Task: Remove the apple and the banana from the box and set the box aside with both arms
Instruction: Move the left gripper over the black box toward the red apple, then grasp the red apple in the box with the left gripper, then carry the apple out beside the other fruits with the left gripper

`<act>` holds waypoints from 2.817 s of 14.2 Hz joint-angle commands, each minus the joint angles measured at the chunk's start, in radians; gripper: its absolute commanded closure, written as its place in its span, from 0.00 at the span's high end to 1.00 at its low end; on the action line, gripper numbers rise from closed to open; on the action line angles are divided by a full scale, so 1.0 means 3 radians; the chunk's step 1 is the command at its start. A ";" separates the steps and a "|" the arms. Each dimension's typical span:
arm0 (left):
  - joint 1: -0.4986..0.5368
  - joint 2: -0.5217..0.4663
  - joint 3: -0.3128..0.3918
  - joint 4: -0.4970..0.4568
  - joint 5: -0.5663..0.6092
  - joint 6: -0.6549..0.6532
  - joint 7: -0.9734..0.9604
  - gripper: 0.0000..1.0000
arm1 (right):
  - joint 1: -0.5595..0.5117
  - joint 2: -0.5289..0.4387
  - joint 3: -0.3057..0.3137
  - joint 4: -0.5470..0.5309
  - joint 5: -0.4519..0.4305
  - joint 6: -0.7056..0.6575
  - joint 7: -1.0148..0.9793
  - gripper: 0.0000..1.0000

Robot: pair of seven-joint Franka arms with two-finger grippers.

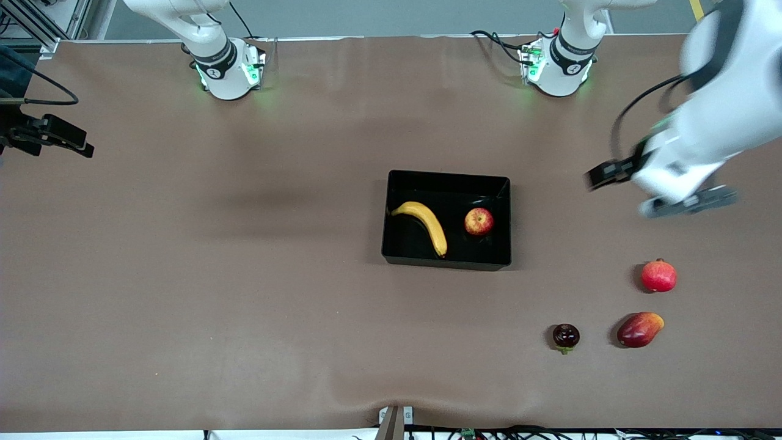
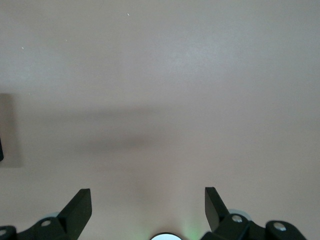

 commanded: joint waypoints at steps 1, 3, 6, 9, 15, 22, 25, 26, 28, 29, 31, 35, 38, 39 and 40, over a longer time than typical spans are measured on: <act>-0.0281 0.0309 0.0001 -0.0060 -0.0035 0.0411 -0.0542 1.00 | -0.0051 0.0001 0.0030 0.0012 0.0041 0.0017 -0.0012 1.00; -0.0522 0.0555 0.0006 -0.0065 0.0011 0.0595 -0.1078 1.00 | -0.0056 0.0001 0.0025 0.0012 0.0021 0.0027 -0.0022 1.00; -0.0767 0.0852 0.0007 -0.0192 0.0169 0.0872 -0.1830 1.00 | -0.0061 0.0001 0.0025 0.0017 0.0016 0.0098 -0.0033 1.00; -0.0932 0.1077 0.0007 -0.0382 0.0359 0.1132 -0.2394 1.00 | -0.0051 0.0001 0.0030 0.0007 0.0011 0.0120 -0.0043 1.00; -0.1009 0.1394 0.0007 -0.0551 0.0548 0.1404 -0.2834 1.00 | -0.0046 0.0006 0.0030 0.0028 -0.0005 0.0145 -0.0038 1.00; -0.0988 0.1461 0.0012 -0.0602 0.0589 0.1404 -0.2866 0.95 | -0.0056 0.0001 0.0030 0.0033 -0.0005 0.0140 -0.0038 1.00; -0.0973 0.1435 0.0012 -0.0551 0.0584 0.1399 -0.2855 0.11 | -0.0056 0.0006 0.0030 0.0033 -0.0005 0.0145 -0.0038 1.00; -0.0963 0.1410 0.0012 -0.0516 0.0584 0.1369 -0.2850 0.00 | -0.0056 0.0006 0.0030 0.0033 -0.0005 0.0145 -0.0038 1.00; -0.0968 0.1303 0.0017 -0.0419 0.0584 0.1313 -0.2830 0.00 | -0.0041 0.0011 0.0030 0.0033 -0.0005 0.0145 -0.0038 1.00; -0.0958 0.1242 0.0012 -0.0332 0.0584 0.1211 -0.2825 0.00 | -0.0036 0.0016 0.0030 0.0028 0.0000 0.0145 -0.0038 1.00; -0.0942 0.1165 0.0027 -0.0046 0.0584 0.0895 -0.2794 0.00 | -0.0031 0.0042 0.0030 0.0028 0.0006 0.0155 -0.0038 1.00; -0.0530 0.0869 0.0017 0.0170 0.0533 0.0546 -0.2025 0.00 | -0.0020 0.0052 0.0036 0.0033 0.0041 0.0155 -0.0038 1.00; -0.0135 0.0791 0.0001 0.0155 0.0528 0.0341 -0.1395 0.00 | 0.0097 0.0062 0.0051 0.0033 0.0036 0.0155 -0.0002 1.00; 0.0028 0.0791 0.0001 0.0089 0.0528 0.0341 -0.1236 0.00 | 0.0102 0.0072 0.0051 0.0033 0.0036 0.0150 -0.0002 1.00; 0.0161 0.0796 0.0001 0.0043 0.0533 0.0346 -0.1072 0.00 | 0.0102 0.0073 0.0051 0.0033 0.0041 0.0150 -0.0002 1.00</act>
